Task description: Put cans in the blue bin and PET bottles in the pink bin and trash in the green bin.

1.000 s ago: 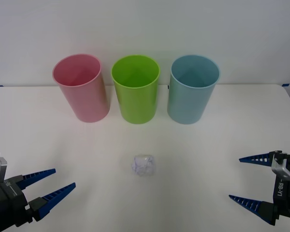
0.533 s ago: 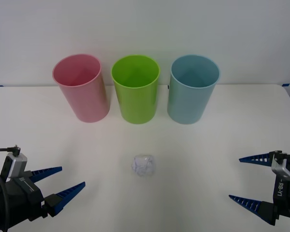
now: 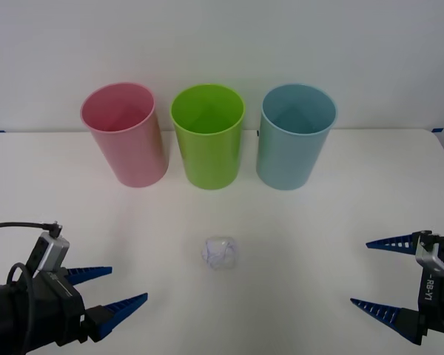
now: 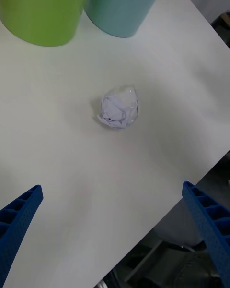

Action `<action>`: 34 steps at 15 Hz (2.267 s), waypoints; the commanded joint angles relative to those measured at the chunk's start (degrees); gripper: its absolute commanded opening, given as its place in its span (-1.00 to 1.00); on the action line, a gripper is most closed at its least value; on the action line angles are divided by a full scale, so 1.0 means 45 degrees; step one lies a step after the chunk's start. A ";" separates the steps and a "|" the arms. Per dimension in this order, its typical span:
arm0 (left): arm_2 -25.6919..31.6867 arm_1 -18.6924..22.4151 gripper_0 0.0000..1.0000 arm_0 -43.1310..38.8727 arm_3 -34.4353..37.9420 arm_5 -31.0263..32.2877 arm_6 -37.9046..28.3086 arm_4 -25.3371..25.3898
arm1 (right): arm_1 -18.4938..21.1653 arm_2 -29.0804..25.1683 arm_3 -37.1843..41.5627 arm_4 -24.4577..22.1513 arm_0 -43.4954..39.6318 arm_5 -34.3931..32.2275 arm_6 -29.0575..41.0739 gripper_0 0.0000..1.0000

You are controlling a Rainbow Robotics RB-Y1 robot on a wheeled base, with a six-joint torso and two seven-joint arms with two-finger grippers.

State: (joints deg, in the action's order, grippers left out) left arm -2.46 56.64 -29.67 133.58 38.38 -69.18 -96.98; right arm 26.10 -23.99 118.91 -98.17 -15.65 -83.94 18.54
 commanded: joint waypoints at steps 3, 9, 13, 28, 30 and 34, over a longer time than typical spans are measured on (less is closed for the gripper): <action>-0.2109 0.2491 1.00 0.2473 0.0121 -0.0618 -0.2770 -0.1672 | 0.0000 0.0000 0.0001 0.0000 0.0001 0.0000 0.0002 1.00; -0.4335 0.4152 1.00 0.5500 -0.0485 -0.0013 -0.3923 -0.2609 | 0.0000 0.0000 0.0001 0.0000 0.0001 0.0000 0.0002 1.00; -0.4648 0.3527 1.00 0.6594 -0.0563 0.1530 -0.3981 -0.2590 | 0.0000 0.0000 0.0001 0.0000 0.0001 0.0000 0.0002 1.00; -0.7655 0.0167 1.00 1.2238 -0.3024 0.5515 -0.5231 -0.3996 | 0.0000 0.0000 0.0001 0.0000 0.0001 0.0000 0.0002 1.00; -0.7655 -0.0399 1.00 1.2375 -0.3141 0.5925 -0.5231 -0.4055 | 0.0000 0.0000 0.0001 0.0000 0.0001 0.0000 0.0002 1.00; -0.7675 -0.1356 1.00 1.2453 -0.3531 0.6355 -0.5231 -0.4816 | 0.0000 0.0000 0.0001 0.0000 0.0001 0.0000 0.0002 1.00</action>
State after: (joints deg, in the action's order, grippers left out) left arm -37.00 51.26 26.36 117.92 66.61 -92.68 -117.25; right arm 26.10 -23.99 118.91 -98.17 -15.64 -83.94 18.55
